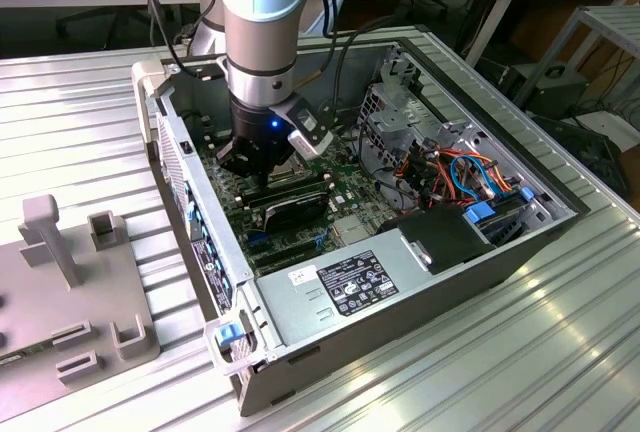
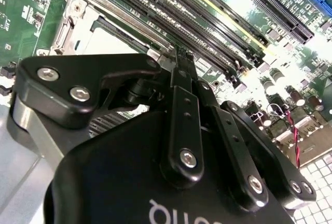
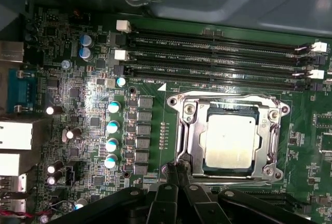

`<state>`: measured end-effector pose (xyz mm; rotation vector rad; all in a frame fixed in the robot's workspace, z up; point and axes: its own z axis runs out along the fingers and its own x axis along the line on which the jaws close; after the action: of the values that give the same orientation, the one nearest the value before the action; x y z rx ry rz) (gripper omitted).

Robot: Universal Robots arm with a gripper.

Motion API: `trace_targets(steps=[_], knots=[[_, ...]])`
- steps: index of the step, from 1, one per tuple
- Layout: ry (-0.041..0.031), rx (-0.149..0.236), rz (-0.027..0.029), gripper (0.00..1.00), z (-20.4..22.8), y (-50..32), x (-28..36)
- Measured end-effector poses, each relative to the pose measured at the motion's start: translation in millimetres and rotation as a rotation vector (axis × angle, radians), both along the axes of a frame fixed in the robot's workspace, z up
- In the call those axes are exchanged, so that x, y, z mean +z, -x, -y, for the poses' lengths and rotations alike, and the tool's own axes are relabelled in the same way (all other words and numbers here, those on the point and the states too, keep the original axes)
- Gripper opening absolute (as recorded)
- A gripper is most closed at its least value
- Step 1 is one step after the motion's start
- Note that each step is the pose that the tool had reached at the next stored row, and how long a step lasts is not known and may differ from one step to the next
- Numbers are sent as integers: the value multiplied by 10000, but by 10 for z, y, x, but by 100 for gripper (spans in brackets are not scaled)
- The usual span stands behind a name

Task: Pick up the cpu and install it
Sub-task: 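Install the second cpu locking lever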

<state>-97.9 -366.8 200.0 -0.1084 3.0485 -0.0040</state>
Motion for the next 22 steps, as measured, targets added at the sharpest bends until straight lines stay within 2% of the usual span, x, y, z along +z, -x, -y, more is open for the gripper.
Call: trace_targets(steps=[3,5,8,11,15,17,19,22], knots=[[-5,-1,5,11,-4,0,20],[-4,2,5,11,-7,-2,98],[-4,-2,14,11,-7,7,108],[-3,-1,92,11,-7,48,107],[-2,-2,167,11,-7,56,100],[-1,0,288,11,-6,61,76],[-8,-1,383,11,-7,68,64],[-16,0,461,11,-7,83,60]])
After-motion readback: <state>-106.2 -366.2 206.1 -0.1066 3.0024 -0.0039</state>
